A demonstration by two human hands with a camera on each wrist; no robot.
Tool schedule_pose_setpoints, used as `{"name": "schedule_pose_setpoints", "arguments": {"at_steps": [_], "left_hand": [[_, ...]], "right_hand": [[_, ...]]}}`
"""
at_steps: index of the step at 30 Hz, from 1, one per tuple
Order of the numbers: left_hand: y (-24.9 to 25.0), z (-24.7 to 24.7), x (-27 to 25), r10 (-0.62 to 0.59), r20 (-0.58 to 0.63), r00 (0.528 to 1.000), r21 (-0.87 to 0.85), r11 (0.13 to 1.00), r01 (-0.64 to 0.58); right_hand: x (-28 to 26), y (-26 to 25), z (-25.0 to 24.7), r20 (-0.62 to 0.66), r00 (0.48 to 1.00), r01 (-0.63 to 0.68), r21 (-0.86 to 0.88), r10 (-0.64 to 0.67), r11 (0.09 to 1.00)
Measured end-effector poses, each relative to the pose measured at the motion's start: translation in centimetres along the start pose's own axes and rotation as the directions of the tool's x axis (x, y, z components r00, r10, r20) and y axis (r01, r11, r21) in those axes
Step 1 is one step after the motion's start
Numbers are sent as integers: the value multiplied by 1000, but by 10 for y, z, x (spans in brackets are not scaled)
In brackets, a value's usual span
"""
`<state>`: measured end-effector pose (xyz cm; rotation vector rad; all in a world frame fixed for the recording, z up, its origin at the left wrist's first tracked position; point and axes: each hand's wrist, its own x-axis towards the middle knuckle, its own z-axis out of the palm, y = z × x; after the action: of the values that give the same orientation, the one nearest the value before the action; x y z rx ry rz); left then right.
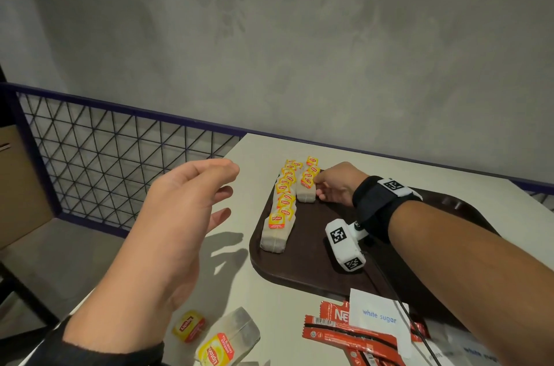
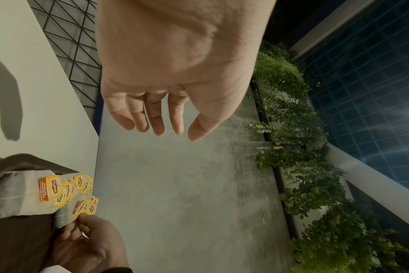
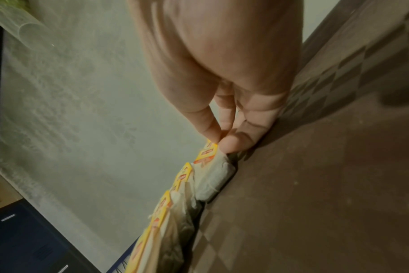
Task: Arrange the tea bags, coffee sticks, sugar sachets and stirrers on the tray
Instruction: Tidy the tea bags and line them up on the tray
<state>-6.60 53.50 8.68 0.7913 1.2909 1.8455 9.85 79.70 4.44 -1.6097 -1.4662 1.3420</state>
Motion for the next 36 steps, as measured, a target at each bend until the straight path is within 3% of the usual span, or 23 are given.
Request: {"name": "schedule_pose_setpoints", "arguments": {"at_steps": [18,23,31,36], "left_hand": [[3,1,-2,-6,7,1000,-6,1000,6],[4,2,-2,2,10,1000,-13,1000,-2],[5,3,-3,8,17,1000,-21,1000,-8],[5,3,-3,8,18,1000,-24,1000,-8]], "right_hand": [[-3,-4,0,-45,999,12,6,-12,1000],[-8,-3,-3,6,1000,28,72,-28,997],[-29,-1,-1,87,983,183,-290,-165,939],[-35,-3,3,77,976,219,-372,-205,902]]}}
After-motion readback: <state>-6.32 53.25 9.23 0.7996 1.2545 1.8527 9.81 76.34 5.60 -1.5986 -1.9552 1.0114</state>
